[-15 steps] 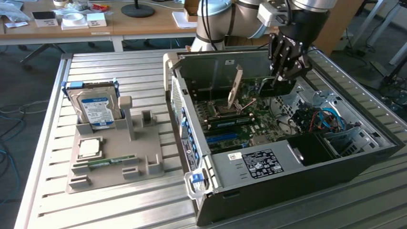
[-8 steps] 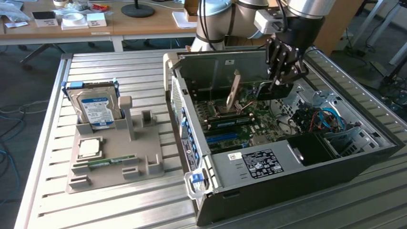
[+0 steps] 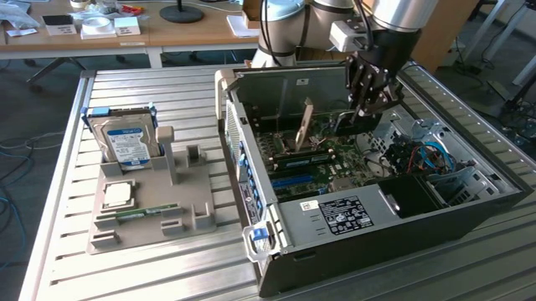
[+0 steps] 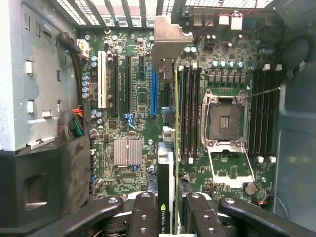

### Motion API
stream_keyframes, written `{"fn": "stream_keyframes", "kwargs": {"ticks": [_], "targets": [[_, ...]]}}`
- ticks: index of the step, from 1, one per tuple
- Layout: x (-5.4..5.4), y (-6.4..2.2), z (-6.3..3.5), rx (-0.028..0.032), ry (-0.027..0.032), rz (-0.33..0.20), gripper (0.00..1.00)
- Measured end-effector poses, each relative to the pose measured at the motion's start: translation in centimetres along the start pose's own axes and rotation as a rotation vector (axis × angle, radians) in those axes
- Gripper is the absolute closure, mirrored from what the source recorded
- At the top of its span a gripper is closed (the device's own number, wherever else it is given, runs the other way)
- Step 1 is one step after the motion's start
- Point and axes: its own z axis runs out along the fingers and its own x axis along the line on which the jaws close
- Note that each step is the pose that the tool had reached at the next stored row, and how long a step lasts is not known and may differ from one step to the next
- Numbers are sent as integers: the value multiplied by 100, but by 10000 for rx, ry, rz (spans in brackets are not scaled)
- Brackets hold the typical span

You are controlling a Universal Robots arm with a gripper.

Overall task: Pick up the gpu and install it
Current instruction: 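Insert the gpu into the slot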

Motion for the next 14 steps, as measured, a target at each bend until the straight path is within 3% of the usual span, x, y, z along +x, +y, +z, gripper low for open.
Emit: {"fn": "stream_keyframes", "kwargs": {"ticks": [7, 14], "targets": [[3, 54, 100, -1, 2, -3, 73], [4, 90, 138, 0, 6, 50, 73]]}}
